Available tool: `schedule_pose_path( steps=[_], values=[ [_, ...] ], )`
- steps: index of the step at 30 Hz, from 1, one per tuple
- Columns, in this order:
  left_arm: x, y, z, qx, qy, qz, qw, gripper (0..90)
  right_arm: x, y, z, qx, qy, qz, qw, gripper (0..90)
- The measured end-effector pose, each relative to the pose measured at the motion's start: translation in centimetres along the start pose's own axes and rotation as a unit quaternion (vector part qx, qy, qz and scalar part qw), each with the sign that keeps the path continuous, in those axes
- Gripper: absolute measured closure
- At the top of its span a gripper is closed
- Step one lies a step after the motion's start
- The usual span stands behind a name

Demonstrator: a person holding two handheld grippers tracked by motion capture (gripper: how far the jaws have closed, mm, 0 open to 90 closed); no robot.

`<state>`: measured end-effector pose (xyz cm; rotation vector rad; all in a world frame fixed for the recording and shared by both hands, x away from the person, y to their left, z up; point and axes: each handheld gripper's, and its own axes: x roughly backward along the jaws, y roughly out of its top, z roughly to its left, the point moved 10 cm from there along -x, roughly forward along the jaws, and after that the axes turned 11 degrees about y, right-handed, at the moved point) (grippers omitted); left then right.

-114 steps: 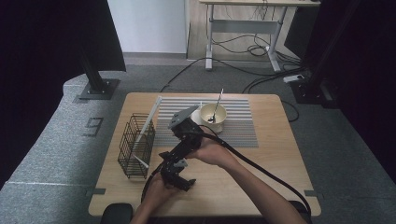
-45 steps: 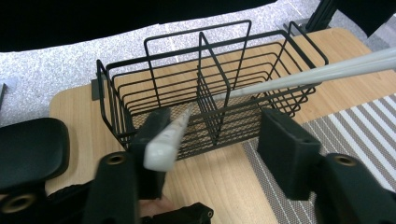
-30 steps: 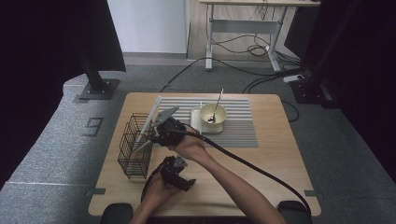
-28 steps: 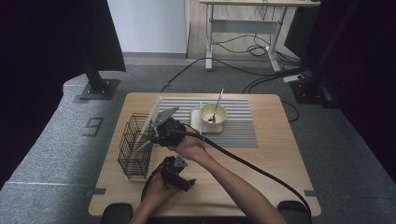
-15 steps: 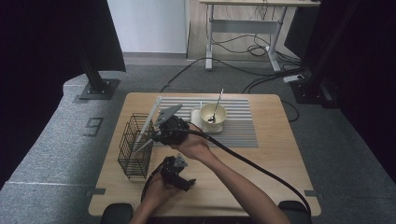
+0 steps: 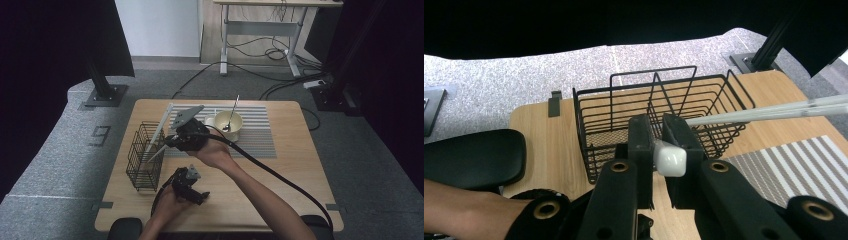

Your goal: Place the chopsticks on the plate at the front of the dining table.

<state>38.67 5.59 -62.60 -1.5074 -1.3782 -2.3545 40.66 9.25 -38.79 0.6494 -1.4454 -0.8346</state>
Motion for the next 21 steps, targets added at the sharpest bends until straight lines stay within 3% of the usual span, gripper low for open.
schedule_pose_path(
  steps=[21],
  values=[
    [0.0,0.0,0.0,0.0,0.0,0.001,1.0,0.0,5.0,1.5,0.2,0.007,-0.019,-0.018,0.9996,83.0]
  ],
)
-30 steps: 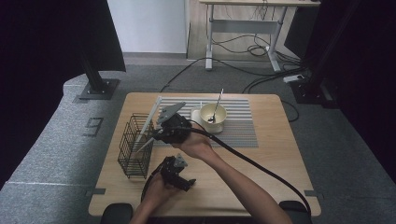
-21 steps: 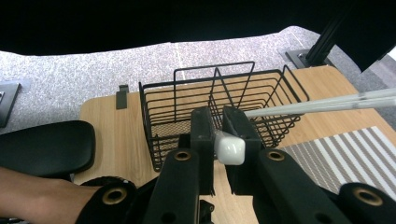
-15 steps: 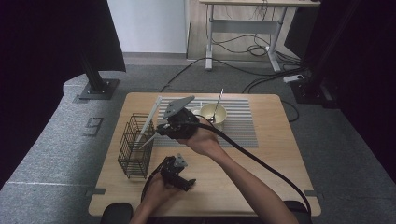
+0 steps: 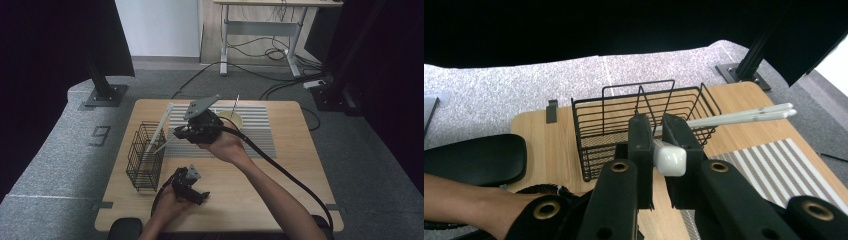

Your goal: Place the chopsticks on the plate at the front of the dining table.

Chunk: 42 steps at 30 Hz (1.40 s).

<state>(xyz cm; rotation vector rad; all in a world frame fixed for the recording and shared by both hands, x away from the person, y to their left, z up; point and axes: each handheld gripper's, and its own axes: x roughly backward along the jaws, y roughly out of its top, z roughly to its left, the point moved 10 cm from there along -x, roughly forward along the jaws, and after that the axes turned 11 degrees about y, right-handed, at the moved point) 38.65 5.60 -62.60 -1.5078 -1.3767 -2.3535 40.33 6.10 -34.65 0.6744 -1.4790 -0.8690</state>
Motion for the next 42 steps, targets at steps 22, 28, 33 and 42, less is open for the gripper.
schedule_pose_path(
  steps=[22,28,33,42],
  values=[
    [-0.1,0.1,0.0,0.005,0.004,0.0,1.0,0.0,5.6,-1.3,-1.3,-0.002,-0.055,-0.011,0.9984,83.0],
    [0.1,0.3,0.2,0.02,0.015,0.013,0.9996,4.1,6.2,-2.6,-1.4,-0.01,-0.057,-0.008,0.9983,83.0],
    [1.0,0.9,0.6,0.037,0.003,-0.01,0.9993,4.6,6.2,-3.6,-1.2,-0.012,-0.055,-0.004,0.9984,83.0],
    [3.1,2.4,0.5,0.036,-0.03,-0.078,0.9959,4.3,5.1,-5.3,-0.1,-0.012,-0.037,0.0,0.9993,83.0]
  ],
)
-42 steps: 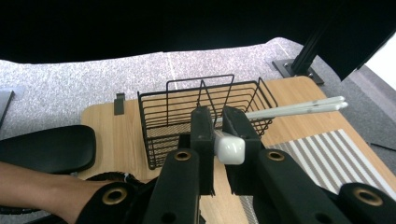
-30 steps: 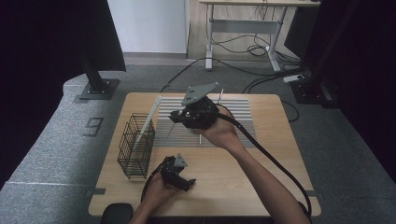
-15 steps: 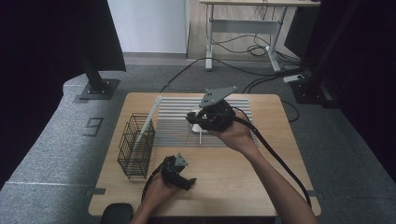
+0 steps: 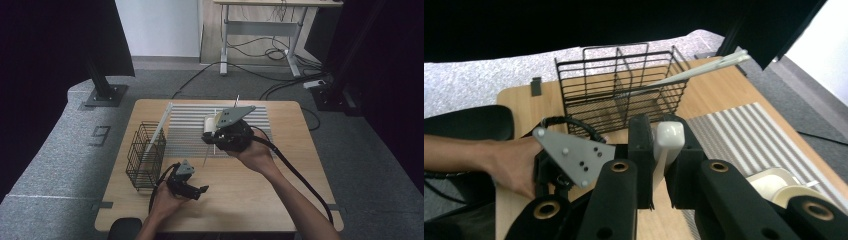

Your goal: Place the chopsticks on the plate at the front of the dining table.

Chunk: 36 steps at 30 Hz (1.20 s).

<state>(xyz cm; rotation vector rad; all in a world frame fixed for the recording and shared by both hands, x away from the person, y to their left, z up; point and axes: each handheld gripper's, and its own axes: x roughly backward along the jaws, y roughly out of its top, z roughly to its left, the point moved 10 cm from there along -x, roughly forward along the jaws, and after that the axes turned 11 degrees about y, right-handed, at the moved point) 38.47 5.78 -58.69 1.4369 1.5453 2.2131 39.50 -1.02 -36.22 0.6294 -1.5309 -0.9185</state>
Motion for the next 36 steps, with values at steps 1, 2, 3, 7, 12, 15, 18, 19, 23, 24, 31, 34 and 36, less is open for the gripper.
schedule_pose_path(
  steps=[1,2,3,7,12,15,18,19,23,24,31,34,36],
  values=[
    [0.1,0.1,-0.1,-0.002,-0.001,-0.003,1.0,2.1,-0.2,-0.2,0.2,0.0,0.003,0.001,1.0,83.0],
    [0.1,0.2,-0.3,-0.005,-0.003,-0.006,1.0,0.2,-0.3,-0.4,0.3,0.0,0.006,0.002,1.0,83.0],
    [0.2,0.3,-0.4,-0.007,-0.005,-0.011,0.9999,0.0,-0.5,-0.6,0.5,0.0,0.009,0.003,1.0,83.0],
    [0.4,0.8,-0.9,-0.018,0.002,-0.026,0.9995,4.0,-1.1,-1.1,1.1,0.0,0.018,0.006,0.9998,83.0],
    [0.9,1.2,-1.1,-0.034,0.017,-0.042,0.9984,23.8,-1.7,-1.3,1.8,0.002,0.03,0.006,0.9995,83.0],
    [1.3,1.4,-1.1,-0.047,0.03,-0.052,0.9971,40.2,-1.9,-1.3,2.2,0.004,0.035,0.006,0.9994,83.0],
    [1.7,1.6,-1.1,-0.047,0.028,-0.063,0.9965,54.1,-2.1,-1.3,2.4,0.004,0.039,0.004,0.9992,83.0],
    [1.8,1.6,-1.0,-0.048,0.029,-0.065,0.9963,57.6,-2.1,-1.3,2.5,0.004,0.04,0.003,0.9992,83.0],
    [2.2,1.7,-0.8,-0.05,0.031,-0.075,0.9954,70.2,-2.2,-1.3,2.6,0.003,0.043,0.002,0.999,83.0],
    [2.3,1.8,-0.7,-0.049,0.032,-0.078,0.9952,73.2,-2.3,-1.3,2.6,0.003,0.044,0.002,0.999,83.0],
    [2.5,1.7,-0.3,-0.052,0.047,-0.077,0.9946,84.3,-2.4,-1.3,2.5,0.0,0.043,0.002,0.9991,83.0],
    [2.6,1.8,-0.5,-0.068,0.052,-0.08,0.9931,85.4,-2.3,-1.3,2.3,-0.001,0.04,0.001,0.9992,82.3],
    [2.6,1.8,-0.7,-0.069,0.047,-0.083,0.993,85.8,-2.1,-1.4,2.0,0.001,0.029,0.005,0.9996,80.5]
  ],
)
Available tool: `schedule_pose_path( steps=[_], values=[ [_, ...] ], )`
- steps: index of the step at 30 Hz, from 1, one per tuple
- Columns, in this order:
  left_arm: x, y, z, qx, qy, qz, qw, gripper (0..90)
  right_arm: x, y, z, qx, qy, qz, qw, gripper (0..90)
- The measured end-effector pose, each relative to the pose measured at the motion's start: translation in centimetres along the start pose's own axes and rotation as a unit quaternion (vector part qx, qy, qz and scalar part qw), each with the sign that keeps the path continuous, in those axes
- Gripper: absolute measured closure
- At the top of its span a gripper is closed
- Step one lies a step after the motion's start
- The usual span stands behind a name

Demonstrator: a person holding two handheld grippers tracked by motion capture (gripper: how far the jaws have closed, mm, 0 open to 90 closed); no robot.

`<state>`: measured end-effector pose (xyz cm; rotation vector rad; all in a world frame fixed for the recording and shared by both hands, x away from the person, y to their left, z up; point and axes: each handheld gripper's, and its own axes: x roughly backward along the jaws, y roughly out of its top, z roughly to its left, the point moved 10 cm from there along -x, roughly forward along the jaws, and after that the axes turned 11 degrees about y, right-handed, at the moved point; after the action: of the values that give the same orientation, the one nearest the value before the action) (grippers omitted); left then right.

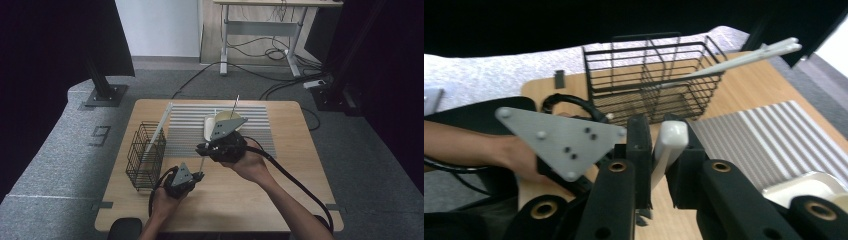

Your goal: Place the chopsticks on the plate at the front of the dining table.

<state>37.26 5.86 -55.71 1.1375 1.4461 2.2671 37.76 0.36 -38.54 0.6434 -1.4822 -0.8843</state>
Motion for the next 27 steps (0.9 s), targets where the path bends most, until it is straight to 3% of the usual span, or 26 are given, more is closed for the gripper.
schedule_pose_path(
  steps=[2,6,8,10,18,27],
  values=[
    [0.0,-0.1,-0.2,0.002,-0.007,0.005,1.0,85.9,0.2,-0.1,-0.3,-0.001,-0.01,0.003,0.9999,75.6],
    [-0.2,-0.4,-0.5,0.0,-0.015,0.014,0.9998,85.9,0.3,-0.6,-1.3,-0.007,-0.037,0.014,0.9992,56.5],
    [-0.2,-0.4,-0.6,0.001,-0.017,0.016,0.9997,85.9,0.2,-0.9,-1.7,-0.016,-0.051,0.011,0.9985,46.2],
    [-0.2,-0.4,-0.7,0.0,-0.017,0.016,0.9997,85.9,0.1,-1.0,-2.0,-0.022,-0.057,0.004,0.9981,41.2],
    [-0.2,-0.3,-0.7,0.01,-0.017,0.015,0.9997,86.0,1.3,-2.0,-3.9,-0.038,-0.097,-0.008,0.9946,38.8],
    [0.0,-0.3,-0.5,0.018,-0.012,0.009,0.9997,86.0,2.9,-4.9,-7.4,-0.08,-0.133,-0.012,0.9878,37.7]
  ],
)
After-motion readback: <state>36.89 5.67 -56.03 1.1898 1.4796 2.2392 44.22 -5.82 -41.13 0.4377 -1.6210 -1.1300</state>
